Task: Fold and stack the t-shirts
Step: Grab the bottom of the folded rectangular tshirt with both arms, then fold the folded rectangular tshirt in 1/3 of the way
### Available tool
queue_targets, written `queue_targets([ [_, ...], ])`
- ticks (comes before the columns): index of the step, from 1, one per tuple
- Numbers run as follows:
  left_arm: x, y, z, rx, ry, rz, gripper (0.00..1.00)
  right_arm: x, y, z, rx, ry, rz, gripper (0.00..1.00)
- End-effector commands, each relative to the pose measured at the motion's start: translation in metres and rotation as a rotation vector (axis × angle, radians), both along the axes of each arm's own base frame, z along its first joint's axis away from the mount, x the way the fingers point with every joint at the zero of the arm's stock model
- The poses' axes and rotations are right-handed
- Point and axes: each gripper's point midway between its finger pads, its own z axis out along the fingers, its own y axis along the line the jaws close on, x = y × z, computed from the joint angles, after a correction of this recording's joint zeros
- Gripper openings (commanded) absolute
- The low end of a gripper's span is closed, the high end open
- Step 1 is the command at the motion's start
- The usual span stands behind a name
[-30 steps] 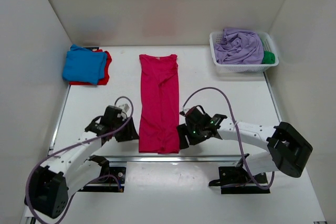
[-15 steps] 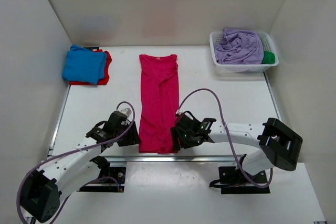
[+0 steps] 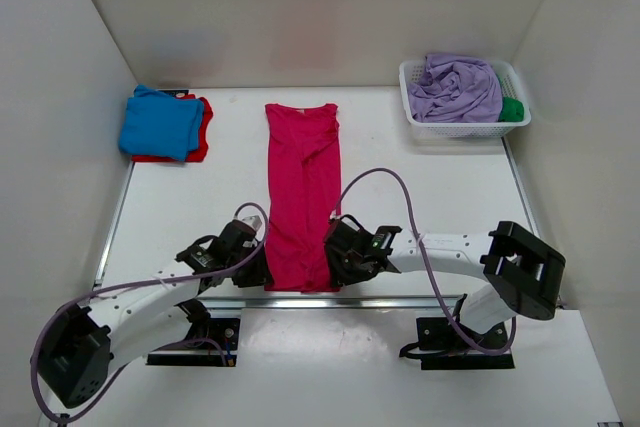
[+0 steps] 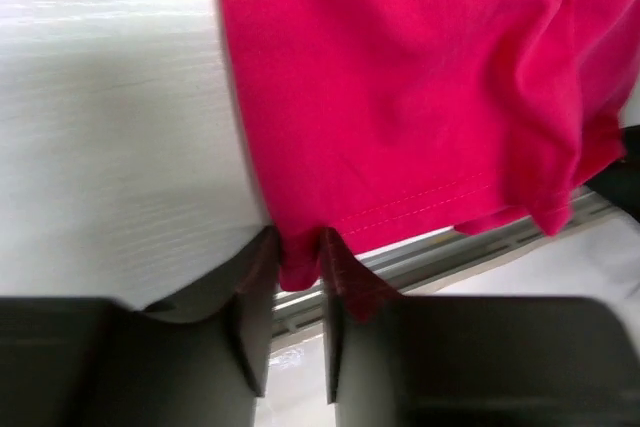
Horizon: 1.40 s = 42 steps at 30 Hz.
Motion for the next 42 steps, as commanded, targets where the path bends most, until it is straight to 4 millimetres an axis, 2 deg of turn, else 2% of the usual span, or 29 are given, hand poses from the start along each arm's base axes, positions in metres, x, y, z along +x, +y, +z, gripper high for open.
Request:
queue_targets([
  [1,0.002,-0.004,0.0,0.016,-0.016,-0.005,0.32,0.007,0.004,0.007,0.008,-0.042,-0.008,0.31],
  [2,0.002,-0.003,-0.001,0.024,-0.011,-0.002,0.28,0.006,0.006,0.008,0.021,-0.044,-0.003,0.19],
  [3,0.004,-0.001,-0.001,0.04,-0.016,0.004,0.16,0.005,0.005,0.008,0.022,-0.04,0.003,0.15],
  [5,0.001,0.002,-0.002,0.063,-0.001,-0.007,0.05,0.003,0.006,0.01,0.034,-0.037,0.032,0.0],
  [6,-0.001,0.006,-0.002,0.083,0.009,-0.011,0.0,0.001,0.004,0.008,0.021,-0.035,0.045,0.0],
  [10,-0.008,0.017,0.009,0.105,0.008,-0.015,0.0,-0.007,0.0,0.017,0.011,-0.051,0.088,0.0],
  [12,-0.007,0.02,0.021,0.099,0.004,0.007,0.0,-0.011,-0.004,0.02,0.021,-0.051,0.1,0.0],
  [15,-0.002,0.027,0.039,0.099,-0.021,0.015,0.0,-0.014,-0.004,0.035,0.075,-0.047,0.122,0.0],
  [18,0.005,0.02,0.057,0.064,-0.022,-0.004,0.0,-0.008,-0.005,0.049,0.102,-0.036,0.156,0.0],
  [22,0.015,0.015,0.066,0.093,-0.026,-0.033,0.0,0.004,-0.007,0.061,0.09,-0.02,0.187,0.0],
  [25,0.036,0.015,0.08,0.084,-0.05,-0.008,0.0,0.022,-0.007,0.076,0.108,-0.022,0.208,0.0],
  [27,0.056,0.014,0.098,0.072,-0.08,0.011,0.0,0.042,-0.012,0.085,0.116,-0.036,0.215,0.0],
  [28,0.064,0.016,0.103,0.066,-0.092,0.017,0.0,0.044,-0.011,0.089,0.13,-0.029,0.226,0.0],
  [30,0.085,0.014,0.113,0.058,-0.099,0.028,0.0,0.068,-0.016,0.097,0.14,-0.037,0.228,0.0],
  [31,0.091,0.012,0.116,0.055,-0.11,0.021,0.0,0.072,-0.015,0.101,0.152,-0.041,0.242,0.0],
  [34,0.117,0.005,0.118,0.034,-0.11,0.022,0.0,0.102,-0.019,0.108,0.15,-0.058,0.24,0.0],
  [36,0.135,0.002,0.115,0.02,-0.106,0.036,0.0,0.122,-0.023,0.104,0.15,-0.057,0.227,0.0],
  [37,0.147,0.001,0.12,0.004,-0.136,0.046,0.0,0.132,-0.021,0.109,0.159,-0.077,0.232,0.0],
  [39,0.16,0.001,0.114,-0.002,-0.119,0.063,0.0,0.148,-0.025,0.102,0.151,-0.068,0.221,0.0],
  [40,0.17,0.002,0.116,-0.004,-0.133,0.077,0.0,0.154,-0.024,0.105,0.154,-0.077,0.23,0.0],
  [42,0.185,0.005,0.115,-0.013,-0.141,0.095,0.0,0.167,-0.025,0.098,0.143,-0.064,0.219,0.0],
])
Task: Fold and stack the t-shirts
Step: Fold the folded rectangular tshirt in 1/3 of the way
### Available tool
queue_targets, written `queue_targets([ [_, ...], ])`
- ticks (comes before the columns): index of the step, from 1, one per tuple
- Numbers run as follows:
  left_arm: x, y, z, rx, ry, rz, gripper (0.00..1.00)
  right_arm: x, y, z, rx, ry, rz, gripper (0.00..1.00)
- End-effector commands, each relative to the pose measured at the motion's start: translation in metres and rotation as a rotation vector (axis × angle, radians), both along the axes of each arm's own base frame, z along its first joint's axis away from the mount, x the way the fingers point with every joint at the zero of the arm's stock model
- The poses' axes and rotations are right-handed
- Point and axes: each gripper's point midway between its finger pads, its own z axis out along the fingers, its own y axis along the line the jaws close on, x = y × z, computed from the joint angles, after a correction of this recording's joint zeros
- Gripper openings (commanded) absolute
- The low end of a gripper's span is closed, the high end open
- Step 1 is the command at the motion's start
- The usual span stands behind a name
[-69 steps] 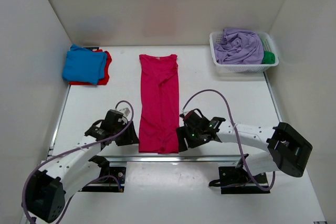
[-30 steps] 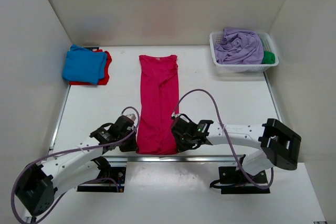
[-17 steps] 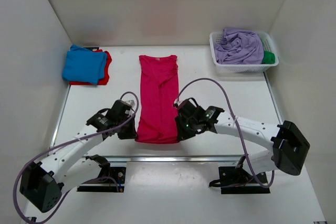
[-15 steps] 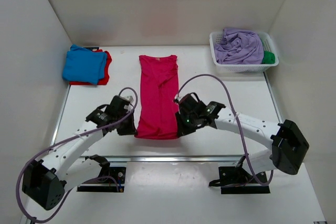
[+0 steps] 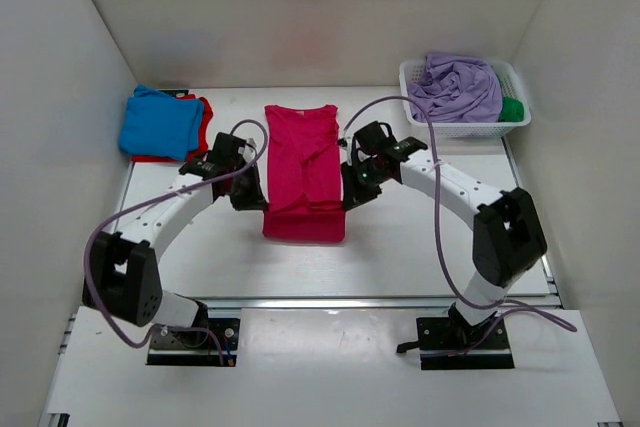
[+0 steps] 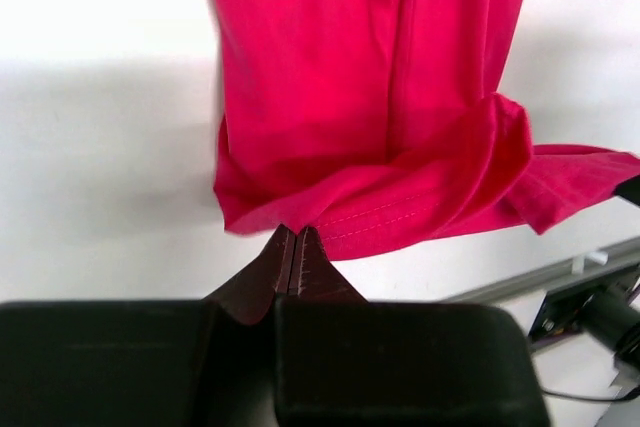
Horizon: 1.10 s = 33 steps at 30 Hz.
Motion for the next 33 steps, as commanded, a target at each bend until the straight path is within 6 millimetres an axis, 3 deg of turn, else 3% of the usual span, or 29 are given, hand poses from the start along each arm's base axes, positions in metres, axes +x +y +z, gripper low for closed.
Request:
queue_targets([
  [1,0.039,-0.002,0.021,-0.04,-0.106,0.007,0.0,0.017,-0.001,0.0,-0.002,-0.013,0.052,0.0],
  [15,0.101,0.008,0.001,-0.06,-0.112,0.053,0.0,0.075,0.021,-0.011,0.001,-0.033,0.05,0.0],
  [16,0.102,0.008,0.0,-0.063,-0.111,0.05,0.0,0.079,0.019,-0.018,-0.02,-0.025,0.043,0.0],
  [23,0.12,0.008,-0.012,-0.058,-0.098,0.055,0.0,0.107,0.012,-0.019,-0.01,-0.047,0.017,0.0],
  [33,0.148,0.008,-0.025,-0.077,-0.099,0.091,0.0,0.135,0.018,-0.039,-0.025,-0.038,0.019,0.0],
])
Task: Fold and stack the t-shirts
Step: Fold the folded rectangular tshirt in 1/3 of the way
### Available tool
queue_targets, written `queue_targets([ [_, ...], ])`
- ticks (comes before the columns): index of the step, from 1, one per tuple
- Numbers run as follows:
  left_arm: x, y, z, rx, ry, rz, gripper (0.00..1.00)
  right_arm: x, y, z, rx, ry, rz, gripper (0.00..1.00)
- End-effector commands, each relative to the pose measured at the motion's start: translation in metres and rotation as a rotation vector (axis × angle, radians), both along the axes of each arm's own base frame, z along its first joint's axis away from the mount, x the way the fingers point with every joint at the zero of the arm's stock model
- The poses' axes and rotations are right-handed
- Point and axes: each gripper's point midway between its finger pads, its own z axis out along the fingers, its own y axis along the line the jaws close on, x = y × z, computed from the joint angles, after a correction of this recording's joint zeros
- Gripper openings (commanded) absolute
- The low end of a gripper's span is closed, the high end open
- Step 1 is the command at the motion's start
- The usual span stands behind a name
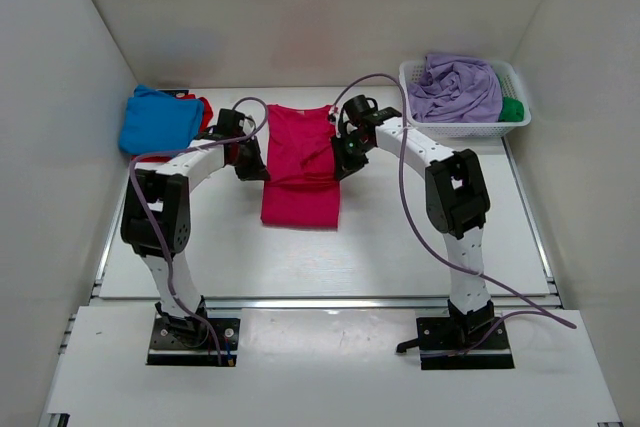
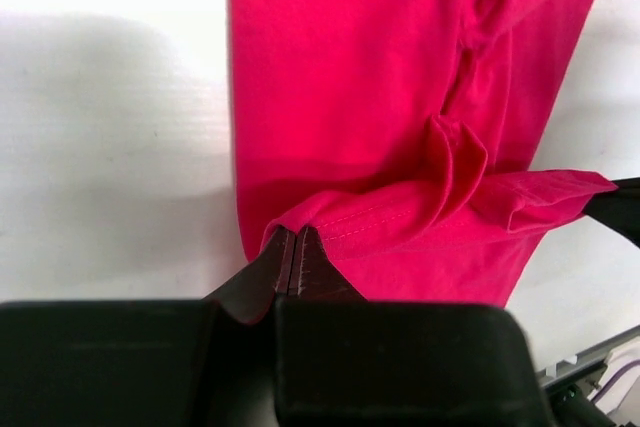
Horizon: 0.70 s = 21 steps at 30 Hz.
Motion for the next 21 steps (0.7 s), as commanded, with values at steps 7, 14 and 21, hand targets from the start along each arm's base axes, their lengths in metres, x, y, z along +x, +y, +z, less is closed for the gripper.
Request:
queue_targets([
  [7,0.044,0.005,0.013,-0.042,-0.091,0.061,0.05,0.032,0.004,0.002,0.017,-0.047,-0.004,0.01],
  [14,0.067,0.009,0.02,-0.165,-0.127,0.136,0.37,0.053,0.003,0.005,0.05,-0.081,-0.052,0.07],
  [21,0.102,0.015,0.054,-0.28,-0.268,0.226,0.69,0.082,-0.008,0.028,0.078,-0.2,-0.173,0.51],
])
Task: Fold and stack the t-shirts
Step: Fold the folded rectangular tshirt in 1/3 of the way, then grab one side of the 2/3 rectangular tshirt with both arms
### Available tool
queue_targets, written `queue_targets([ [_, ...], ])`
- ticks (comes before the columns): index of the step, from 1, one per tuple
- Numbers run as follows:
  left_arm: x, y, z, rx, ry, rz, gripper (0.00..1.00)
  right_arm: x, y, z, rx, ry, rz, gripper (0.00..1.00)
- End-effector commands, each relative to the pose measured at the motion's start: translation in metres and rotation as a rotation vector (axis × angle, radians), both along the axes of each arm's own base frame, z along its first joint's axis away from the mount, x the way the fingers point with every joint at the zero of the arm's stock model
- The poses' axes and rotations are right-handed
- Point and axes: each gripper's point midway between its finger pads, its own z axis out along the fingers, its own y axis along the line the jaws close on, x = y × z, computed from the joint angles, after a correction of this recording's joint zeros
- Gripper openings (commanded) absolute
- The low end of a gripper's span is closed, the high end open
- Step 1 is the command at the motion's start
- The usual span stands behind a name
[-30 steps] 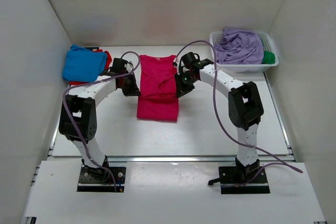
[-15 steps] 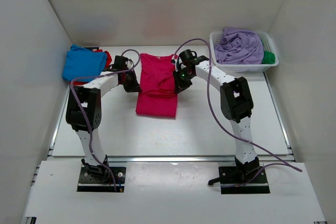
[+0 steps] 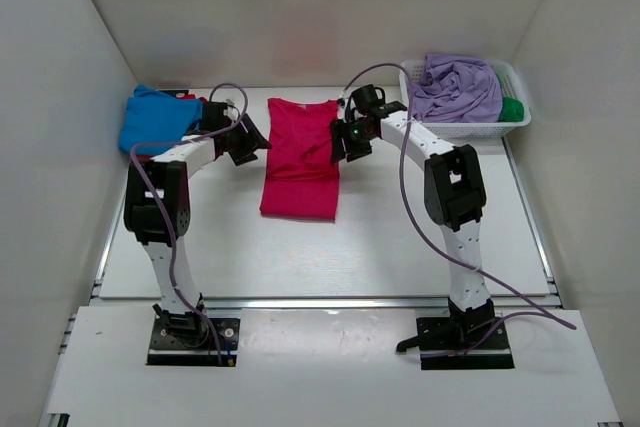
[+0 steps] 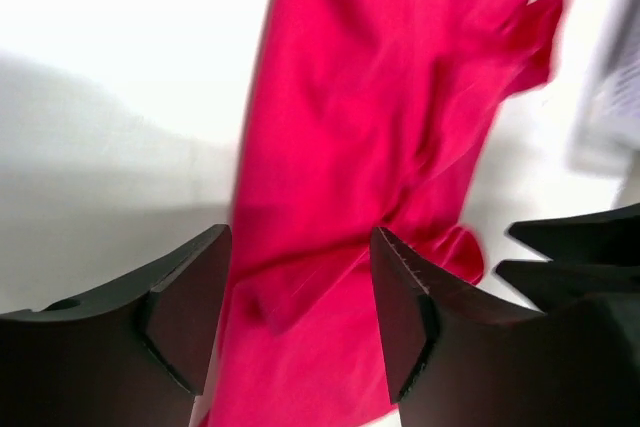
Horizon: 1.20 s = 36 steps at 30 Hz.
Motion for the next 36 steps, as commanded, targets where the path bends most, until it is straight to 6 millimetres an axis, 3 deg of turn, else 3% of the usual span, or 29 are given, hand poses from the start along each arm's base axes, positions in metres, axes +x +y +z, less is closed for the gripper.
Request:
queue_targets([
  [1,0.027,-0.002,0.052,-0.089,-0.19,0.049,0.69,0.032,-0.003,0.035,0.052,-0.143,-0.084,0.53],
  [2,0.022,0.002,0.058,-0.076,-0.204,0.062,0.69,0.036,-0.011,0.042,0.042,-0.169,-0.1,0.58],
  [4,0.004,0.01,0.05,0.011,-0.175,0.032,0.69,0.04,-0.015,0.054,0.027,-0.206,-0.121,0.59],
  [5,-0.004,0.01,0.055,0.045,-0.178,0.018,0.68,0.038,-0.019,0.062,0.014,-0.214,-0.131,0.59],
  [6,-0.022,0.011,0.048,0.11,-0.137,-0.023,0.67,0.032,-0.023,0.062,-0.005,-0.199,-0.142,0.58],
  [9,-0.075,0.013,0.032,0.245,-0.054,-0.104,0.65,-0.006,-0.018,0.053,-0.025,-0.138,-0.124,0.53],
  [10,-0.097,0.014,0.026,0.267,-0.03,-0.112,0.64,-0.023,-0.019,0.039,-0.033,-0.102,-0.129,0.51],
  [11,-0.103,0.014,0.023,0.282,-0.034,-0.115,0.64,-0.036,-0.013,0.048,-0.027,-0.126,-0.113,0.5],
  [13,-0.137,0.02,0.005,0.272,0.006,-0.087,0.62,-0.069,-0.007,0.039,0.01,-0.089,-0.121,0.47],
  [17,-0.162,0.02,-0.014,0.292,0.026,-0.069,0.67,-0.108,0.003,0.021,0.017,-0.04,-0.152,0.51],
  [23,-0.158,0.011,-0.02,0.308,-0.007,-0.025,0.72,-0.122,0.023,0.011,-0.007,-0.055,-0.206,0.59],
  [30,-0.137,0.012,-0.015,0.303,-0.063,0.055,0.72,-0.12,0.029,-0.006,-0.017,-0.027,-0.23,0.57],
  [36,-0.136,0.003,-0.032,0.315,-0.008,0.01,0.69,-0.127,0.031,-0.022,-0.035,0.012,-0.216,0.53],
])
